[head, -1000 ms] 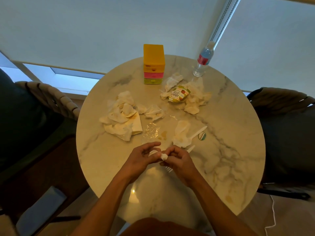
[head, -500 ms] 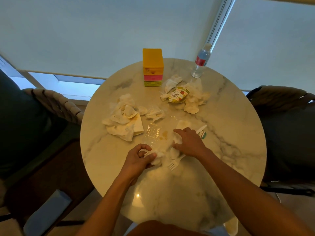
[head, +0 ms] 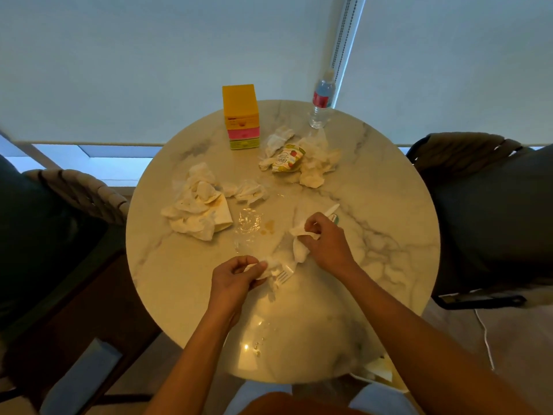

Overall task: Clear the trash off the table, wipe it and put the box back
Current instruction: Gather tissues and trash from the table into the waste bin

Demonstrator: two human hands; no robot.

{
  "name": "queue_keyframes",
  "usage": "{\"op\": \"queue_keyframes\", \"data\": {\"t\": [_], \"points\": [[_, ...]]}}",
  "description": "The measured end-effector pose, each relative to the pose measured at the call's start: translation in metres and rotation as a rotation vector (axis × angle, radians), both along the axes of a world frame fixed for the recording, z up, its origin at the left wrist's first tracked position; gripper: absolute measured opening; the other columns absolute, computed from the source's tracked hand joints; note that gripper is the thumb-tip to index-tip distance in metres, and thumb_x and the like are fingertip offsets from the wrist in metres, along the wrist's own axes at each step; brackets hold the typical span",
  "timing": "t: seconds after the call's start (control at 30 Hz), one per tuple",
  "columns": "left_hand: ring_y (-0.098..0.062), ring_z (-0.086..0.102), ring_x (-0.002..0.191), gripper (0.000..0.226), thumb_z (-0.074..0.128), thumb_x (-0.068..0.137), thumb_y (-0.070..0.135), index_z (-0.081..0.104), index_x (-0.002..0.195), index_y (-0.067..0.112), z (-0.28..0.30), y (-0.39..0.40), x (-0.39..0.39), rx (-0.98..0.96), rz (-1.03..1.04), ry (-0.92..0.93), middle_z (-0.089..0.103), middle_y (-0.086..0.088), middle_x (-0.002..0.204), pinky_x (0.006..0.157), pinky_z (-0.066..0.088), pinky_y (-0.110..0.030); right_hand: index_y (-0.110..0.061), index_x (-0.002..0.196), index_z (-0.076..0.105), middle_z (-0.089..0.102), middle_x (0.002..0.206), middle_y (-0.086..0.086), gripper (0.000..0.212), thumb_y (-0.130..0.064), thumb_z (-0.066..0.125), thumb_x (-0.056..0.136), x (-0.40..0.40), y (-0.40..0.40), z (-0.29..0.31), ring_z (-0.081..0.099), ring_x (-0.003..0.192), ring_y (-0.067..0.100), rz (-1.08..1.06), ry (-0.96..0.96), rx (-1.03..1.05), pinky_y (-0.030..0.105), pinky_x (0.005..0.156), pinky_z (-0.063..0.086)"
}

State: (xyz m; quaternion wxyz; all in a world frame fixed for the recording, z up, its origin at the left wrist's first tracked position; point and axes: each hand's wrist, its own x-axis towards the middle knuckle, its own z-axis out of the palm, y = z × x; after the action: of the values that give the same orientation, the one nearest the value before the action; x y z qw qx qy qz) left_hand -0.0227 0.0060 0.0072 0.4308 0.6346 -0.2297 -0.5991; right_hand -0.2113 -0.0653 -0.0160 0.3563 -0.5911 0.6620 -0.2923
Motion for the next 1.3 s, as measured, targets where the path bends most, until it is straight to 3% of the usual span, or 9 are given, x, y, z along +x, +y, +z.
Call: {"op": "queue_keyframes", "data": {"t": [0.1, 0.23, 0.4, 0.6, 0.77, 0.9, 1.03, 1.17, 1.3], "points": [[-0.019, 0.071, 0.079, 0.018, 0.072, 0.079, 0.005, 0.072, 0.096, 0.000, 0.002, 0.010, -0.023, 0.012, -0.035, 0.068, 0.073, -0.015, 0.088, 0.076, 0.058, -0.024, -0.018, 0.071, 0.058, 0.057, 0.066, -0.011, 0.020, -0.011, 0.075, 0.077, -0.038, 0.026, 0.004, 0.051, 0.059, -0.002, -0.118, -0.126, 0.005, 0.011, 0.058, 0.038], [-0.019, 0.071, 0.088, 0.016, 0.058, 0.089, 0.001, 0.070, 0.100, 0.004, 0.005, 0.026, -0.066, 0.053, -0.060, 0.193, 0.074, -0.011, 0.096, 0.083, 0.056, -0.025, -0.019, 0.071, 0.064, 0.065, 0.072, -0.006, 0.021, -0.002, 0.072, 0.079, -0.099, 0.067, 0.007, 0.058, 0.065, 0.000, -0.259, -0.221, -0.003, 0.012, 0.061, 0.044], [-0.024, 0.064, 0.104, 0.028, 0.047, 0.092, -0.009, 0.067, 0.108, 0.002, -0.002, 0.054, -0.140, 0.097, -0.163, 0.227, 0.069, -0.012, 0.110, 0.089, 0.054, -0.031, -0.021, 0.080, 0.071, 0.068, 0.080, -0.008, 0.019, -0.003, 0.065, 0.084, -0.181, 0.123, -0.004, 0.062, 0.078, 0.005, -0.369, -0.208, 0.066, 0.018, 0.069, 0.046], [-0.018, 0.067, 0.100, 0.037, 0.044, 0.089, -0.010, 0.070, 0.108, 0.009, -0.031, 0.109, -0.239, 0.131, -0.318, 0.197, 0.073, -0.007, 0.106, 0.088, 0.053, -0.026, -0.017, 0.100, 0.070, 0.066, 0.098, 0.000, 0.015, -0.010, 0.060, 0.091, -0.274, 0.202, -0.051, 0.060, 0.091, 0.014, -0.394, -0.126, 0.263, 0.028, 0.084, 0.050], [-0.010, 0.063, 0.109, 0.035, 0.047, 0.095, -0.001, 0.068, 0.111, 0.022, -0.098, 0.163, -0.308, 0.146, -0.576, 0.023, 0.069, 0.001, 0.116, 0.093, 0.049, -0.023, -0.017, 0.101, 0.071, 0.059, 0.091, -0.005, 0.018, -0.006, 0.061, 0.090, -0.333, 0.268, -0.119, 0.050, 0.071, 0.001, -0.231, 0.006, 0.326, 0.002, 0.068, 0.037], [-0.014, 0.058, 0.115, 0.033, 0.048, 0.097, 0.009, 0.064, 0.116, 0.031, -0.177, 0.188, -0.339, 0.263, -0.672, -0.104, 0.060, -0.003, 0.128, 0.099, 0.047, -0.030, -0.047, 0.087, 0.061, 0.061, 0.089, -0.014, 0.033, -0.014, 0.058, 0.090, -0.361, 0.305, -0.202, 0.052, 0.077, 0.007, -0.123, 0.112, 0.402, 0.017, 0.071, 0.040], [-0.018, 0.050, 0.122, 0.038, 0.045, 0.098, 0.009, 0.057, 0.128, 0.029, -0.256, 0.199, -0.362, 0.324, -0.738, -0.242, 0.049, -0.004, 0.139, 0.100, 0.042, -0.029, -0.015, 0.111, 0.069, 0.064, 0.117, 0.005, 0.026, -0.009, 0.050, 0.095, -0.376, 0.318, -0.274, 0.058, 0.100, 0.016, -0.059, 0.145, 0.517, 0.019, 0.087, 0.038], [-0.017, 0.047, 0.122, 0.045, 0.050, 0.096, 0.012, 0.045, 0.138, 0.027, -0.336, 0.207, -0.373, 0.379, -0.805, -0.323, 0.044, -0.004, 0.142, 0.106, 0.040, -0.037, -0.006, 0.133, 0.052, 0.044, 0.141, 0.006, 0.037, -0.013, 0.047, 0.097, -0.381, 0.317, -0.343, 0.045, 0.126, 0.020, 0.086, 0.196, 0.537, 0.010, 0.094, 0.022], [-0.014, 0.045, 0.122, 0.057, 0.057, 0.091, 0.012, 0.037, 0.143, 0.019, -0.406, 0.204, -0.381, 0.354, -0.882, -0.401, 0.041, 0.004, 0.137, 0.106, 0.040, -0.038, -0.005, 0.133, 0.047, 0.035, 0.138, 0.001, 0.045, -0.015, 0.049, 0.090, -0.374, 0.312, -0.411, 0.054, 0.099, 0.016, 0.230, 0.241, 0.506, 0.021, 0.081, 0.044]]}}
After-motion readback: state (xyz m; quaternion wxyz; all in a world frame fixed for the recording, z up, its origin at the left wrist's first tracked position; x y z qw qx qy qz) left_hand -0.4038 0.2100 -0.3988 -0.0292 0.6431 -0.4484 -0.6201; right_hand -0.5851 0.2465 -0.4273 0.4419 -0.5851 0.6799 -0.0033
